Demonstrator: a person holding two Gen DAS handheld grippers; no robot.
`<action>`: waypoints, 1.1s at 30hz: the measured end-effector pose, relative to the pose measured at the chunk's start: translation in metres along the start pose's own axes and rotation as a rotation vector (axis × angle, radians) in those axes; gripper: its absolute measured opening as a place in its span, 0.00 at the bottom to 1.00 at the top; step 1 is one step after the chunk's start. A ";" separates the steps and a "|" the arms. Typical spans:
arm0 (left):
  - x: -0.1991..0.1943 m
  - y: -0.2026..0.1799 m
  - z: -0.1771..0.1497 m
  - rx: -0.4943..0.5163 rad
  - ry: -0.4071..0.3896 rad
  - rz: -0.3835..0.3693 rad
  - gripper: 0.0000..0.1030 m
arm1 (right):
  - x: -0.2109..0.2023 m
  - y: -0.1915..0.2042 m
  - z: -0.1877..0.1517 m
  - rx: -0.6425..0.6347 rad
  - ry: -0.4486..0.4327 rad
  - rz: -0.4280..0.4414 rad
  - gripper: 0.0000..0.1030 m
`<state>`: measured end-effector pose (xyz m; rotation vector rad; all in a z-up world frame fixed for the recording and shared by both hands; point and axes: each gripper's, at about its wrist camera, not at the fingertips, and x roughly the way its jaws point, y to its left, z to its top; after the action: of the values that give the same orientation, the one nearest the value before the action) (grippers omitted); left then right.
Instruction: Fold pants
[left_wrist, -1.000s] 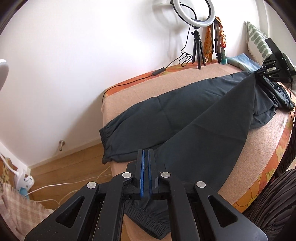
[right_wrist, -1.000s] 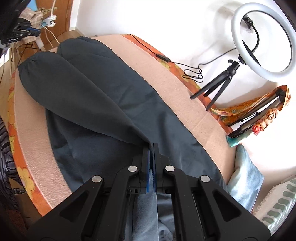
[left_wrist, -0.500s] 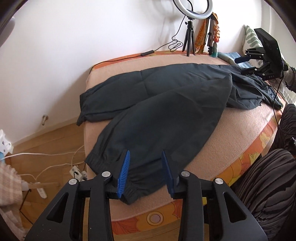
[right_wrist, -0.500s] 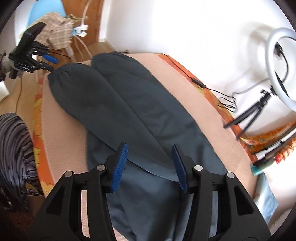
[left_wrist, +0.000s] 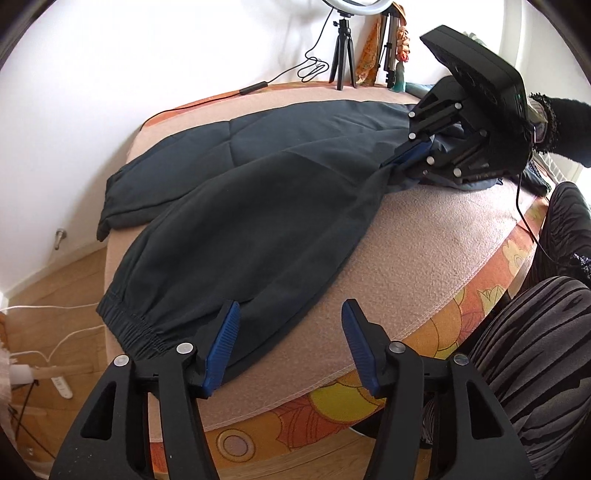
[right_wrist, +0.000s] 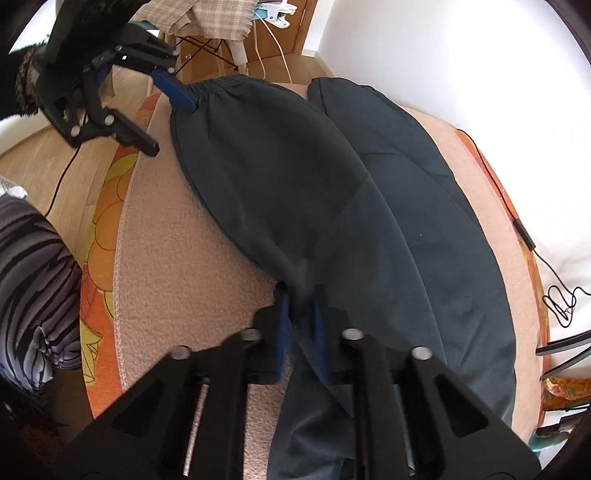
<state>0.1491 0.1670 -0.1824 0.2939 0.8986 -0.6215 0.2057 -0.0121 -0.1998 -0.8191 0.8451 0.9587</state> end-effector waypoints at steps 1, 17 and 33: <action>0.003 -0.002 0.001 0.007 0.003 -0.006 0.56 | -0.003 -0.005 0.002 0.013 -0.013 0.009 0.05; 0.013 0.041 0.039 -0.003 -0.037 0.131 0.07 | -0.044 -0.037 0.037 0.061 -0.084 0.052 0.03; 0.081 0.123 0.183 0.120 -0.005 0.265 0.20 | 0.034 -0.185 0.068 0.303 0.036 -0.068 0.03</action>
<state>0.3787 0.1441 -0.1390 0.5106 0.8016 -0.4305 0.4020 -0.0048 -0.1620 -0.6010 0.9601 0.7355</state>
